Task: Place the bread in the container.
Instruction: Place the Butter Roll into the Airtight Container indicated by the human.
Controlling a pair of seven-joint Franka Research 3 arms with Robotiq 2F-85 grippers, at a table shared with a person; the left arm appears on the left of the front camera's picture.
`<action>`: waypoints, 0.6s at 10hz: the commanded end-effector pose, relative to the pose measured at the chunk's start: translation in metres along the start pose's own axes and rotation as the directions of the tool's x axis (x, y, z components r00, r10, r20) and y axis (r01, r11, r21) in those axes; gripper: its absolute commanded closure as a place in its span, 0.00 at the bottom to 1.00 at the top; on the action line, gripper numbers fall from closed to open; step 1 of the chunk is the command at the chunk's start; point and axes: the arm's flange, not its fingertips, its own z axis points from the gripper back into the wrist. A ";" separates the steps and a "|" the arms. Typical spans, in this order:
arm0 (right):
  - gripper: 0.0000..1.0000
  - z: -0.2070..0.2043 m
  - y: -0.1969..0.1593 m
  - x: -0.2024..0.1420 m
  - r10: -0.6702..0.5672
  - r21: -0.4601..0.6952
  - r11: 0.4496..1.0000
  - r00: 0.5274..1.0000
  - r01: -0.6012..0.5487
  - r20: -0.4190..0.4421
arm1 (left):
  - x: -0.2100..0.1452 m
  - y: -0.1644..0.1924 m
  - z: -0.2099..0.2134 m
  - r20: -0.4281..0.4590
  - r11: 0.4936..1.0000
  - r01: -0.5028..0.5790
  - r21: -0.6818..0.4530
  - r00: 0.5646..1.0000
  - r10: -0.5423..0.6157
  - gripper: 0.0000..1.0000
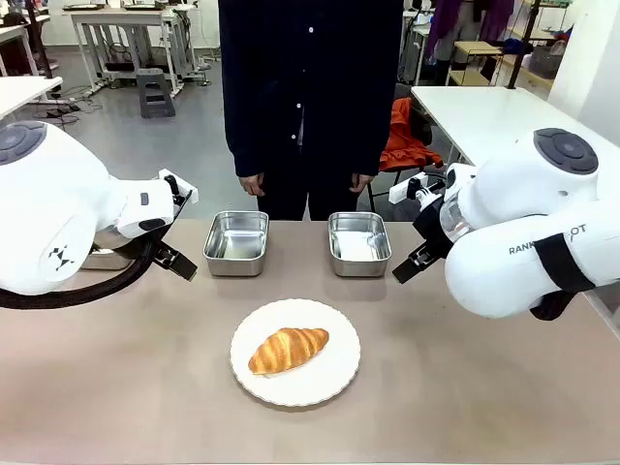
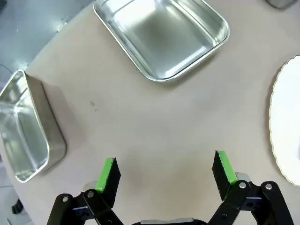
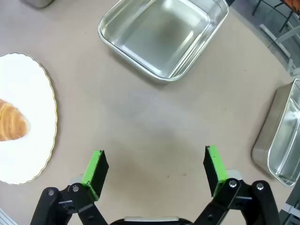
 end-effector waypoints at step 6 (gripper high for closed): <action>0.00 0.000 0.000 0.000 0.000 0.000 1.000 1.000 0.000 0.000 | 0.000 0.000 0.000 0.000 1.000 0.000 0.000 1.000 0.000 0.00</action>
